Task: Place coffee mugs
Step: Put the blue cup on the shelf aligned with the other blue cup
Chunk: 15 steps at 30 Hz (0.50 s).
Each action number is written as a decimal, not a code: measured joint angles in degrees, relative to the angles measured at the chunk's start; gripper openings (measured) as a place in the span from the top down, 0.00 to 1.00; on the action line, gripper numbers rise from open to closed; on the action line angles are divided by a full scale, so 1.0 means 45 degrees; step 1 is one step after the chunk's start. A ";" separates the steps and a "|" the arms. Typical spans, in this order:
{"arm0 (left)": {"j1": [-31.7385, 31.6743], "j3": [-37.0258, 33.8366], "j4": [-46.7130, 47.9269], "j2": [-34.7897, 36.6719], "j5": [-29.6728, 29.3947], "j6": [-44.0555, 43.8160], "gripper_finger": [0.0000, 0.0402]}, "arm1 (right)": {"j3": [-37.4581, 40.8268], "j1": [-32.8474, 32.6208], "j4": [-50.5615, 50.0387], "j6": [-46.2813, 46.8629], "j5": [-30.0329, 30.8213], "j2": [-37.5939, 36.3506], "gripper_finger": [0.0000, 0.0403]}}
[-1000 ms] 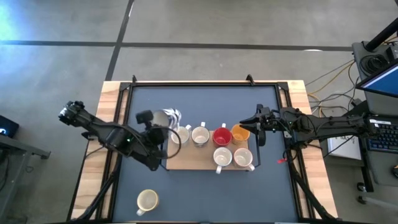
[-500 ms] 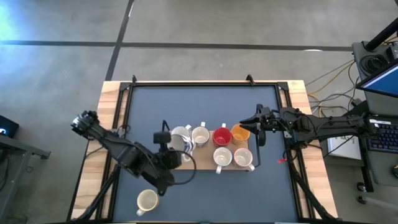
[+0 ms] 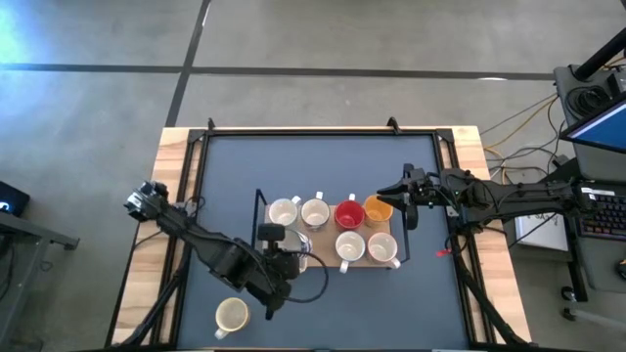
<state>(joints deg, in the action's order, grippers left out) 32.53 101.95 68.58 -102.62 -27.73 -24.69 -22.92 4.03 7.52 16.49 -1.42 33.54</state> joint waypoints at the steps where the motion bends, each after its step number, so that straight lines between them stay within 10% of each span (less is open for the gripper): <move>1: 0.0000 0.0000 -0.0073 -0.0094 0.0048 0.0049 0.97 | 0.0000 -0.0003 -0.0002 0.0000 0.0001 0.0000 0.83; 15: -0.0630 -0.0010 -0.0865 -0.0896 0.1482 0.0162 0.97 | 0.0005 0.0001 0.0000 0.0000 0.0002 0.0000 0.83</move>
<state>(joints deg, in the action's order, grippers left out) 29.70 101.91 64.69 -106.65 -21.07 -23.97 -22.90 4.03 7.52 16.49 -1.41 33.54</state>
